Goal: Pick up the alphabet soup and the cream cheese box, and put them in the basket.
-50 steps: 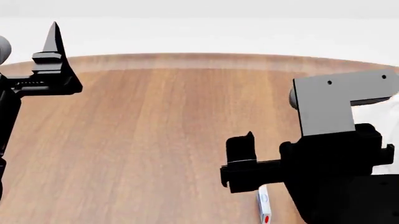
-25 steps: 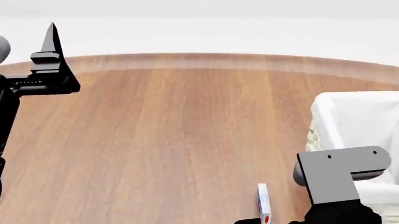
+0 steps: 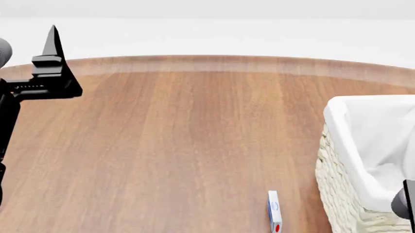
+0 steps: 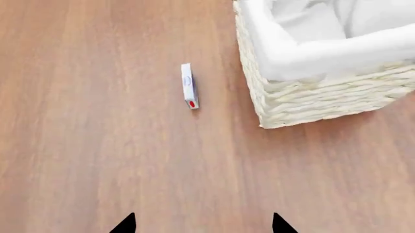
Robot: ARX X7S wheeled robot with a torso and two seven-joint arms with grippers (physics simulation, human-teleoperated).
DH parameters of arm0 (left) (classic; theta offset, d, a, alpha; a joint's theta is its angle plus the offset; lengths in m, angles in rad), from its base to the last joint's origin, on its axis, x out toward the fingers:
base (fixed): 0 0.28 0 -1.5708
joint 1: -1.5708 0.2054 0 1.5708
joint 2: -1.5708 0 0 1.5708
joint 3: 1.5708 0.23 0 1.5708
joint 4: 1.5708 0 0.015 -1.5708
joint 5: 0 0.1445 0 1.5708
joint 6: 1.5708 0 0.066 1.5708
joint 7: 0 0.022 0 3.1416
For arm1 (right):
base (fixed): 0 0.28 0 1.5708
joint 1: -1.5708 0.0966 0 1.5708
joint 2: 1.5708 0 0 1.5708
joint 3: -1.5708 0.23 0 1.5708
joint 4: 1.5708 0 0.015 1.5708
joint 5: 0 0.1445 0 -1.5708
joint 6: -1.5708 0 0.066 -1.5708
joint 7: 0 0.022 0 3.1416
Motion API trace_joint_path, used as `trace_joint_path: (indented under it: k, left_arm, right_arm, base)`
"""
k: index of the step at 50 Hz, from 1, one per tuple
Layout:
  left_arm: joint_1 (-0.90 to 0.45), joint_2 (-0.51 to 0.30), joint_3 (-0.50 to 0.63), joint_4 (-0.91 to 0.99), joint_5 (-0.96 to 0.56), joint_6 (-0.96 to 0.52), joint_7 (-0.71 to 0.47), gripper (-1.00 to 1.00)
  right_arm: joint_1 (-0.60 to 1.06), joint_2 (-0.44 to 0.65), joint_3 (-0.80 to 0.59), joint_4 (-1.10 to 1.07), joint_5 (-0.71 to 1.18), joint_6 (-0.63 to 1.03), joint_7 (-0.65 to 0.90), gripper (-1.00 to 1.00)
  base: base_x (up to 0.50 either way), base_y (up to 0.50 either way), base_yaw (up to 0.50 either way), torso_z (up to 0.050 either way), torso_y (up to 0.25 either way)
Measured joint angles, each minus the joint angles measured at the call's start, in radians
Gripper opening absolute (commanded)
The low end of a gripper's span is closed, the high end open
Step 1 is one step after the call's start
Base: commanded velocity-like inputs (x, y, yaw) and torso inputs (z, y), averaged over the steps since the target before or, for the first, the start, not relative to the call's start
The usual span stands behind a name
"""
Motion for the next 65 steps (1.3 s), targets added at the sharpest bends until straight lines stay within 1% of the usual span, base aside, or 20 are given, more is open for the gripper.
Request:
trace_joint_path:
  k: [12,21,39,52,65]
  left_arm:
    - [0.004,-0.006,0.006,-0.01,0.0,0.012,-0.002,1.0]
    - [0.006,-0.009,0.009,-0.018,-0.001,0.021,-0.003,1.0]
    - [0.01,-0.016,0.016,-0.033,-0.002,0.038,-0.006,1.0]
    - [0.009,-0.021,0.022,-0.04,-0.003,0.045,-0.01,1.0]
    - [0.013,-0.025,0.026,-0.053,-0.004,0.06,-0.011,1.0]
  right_arm:
    - [-0.182,0.039,0.209,0.003,-0.019,-0.023,-0.035,1.0]
    - [-0.293,0.034,0.347,0.015,-0.04,-0.025,-0.054,1.0]
    - [-0.455,-0.003,0.559,0.034,-0.044,-0.042,-0.053,1.0]
    - [-0.561,-0.037,0.683,0.058,-0.071,-0.001,-0.071,1.0]
    - [-0.624,-0.058,0.76,0.073,-0.101,0.027,-0.084,1.0]
  base:
    - [0.0,0.0,0.0,0.0,0.0]
    - [0.0,0.0,0.0,0.0,0.0]
    - [0.0,0.0,0.0,0.0,0.0]
    - [0.0,0.0,0.0,0.0,0.0]
    - [0.0,0.0,0.0,0.0,0.0]
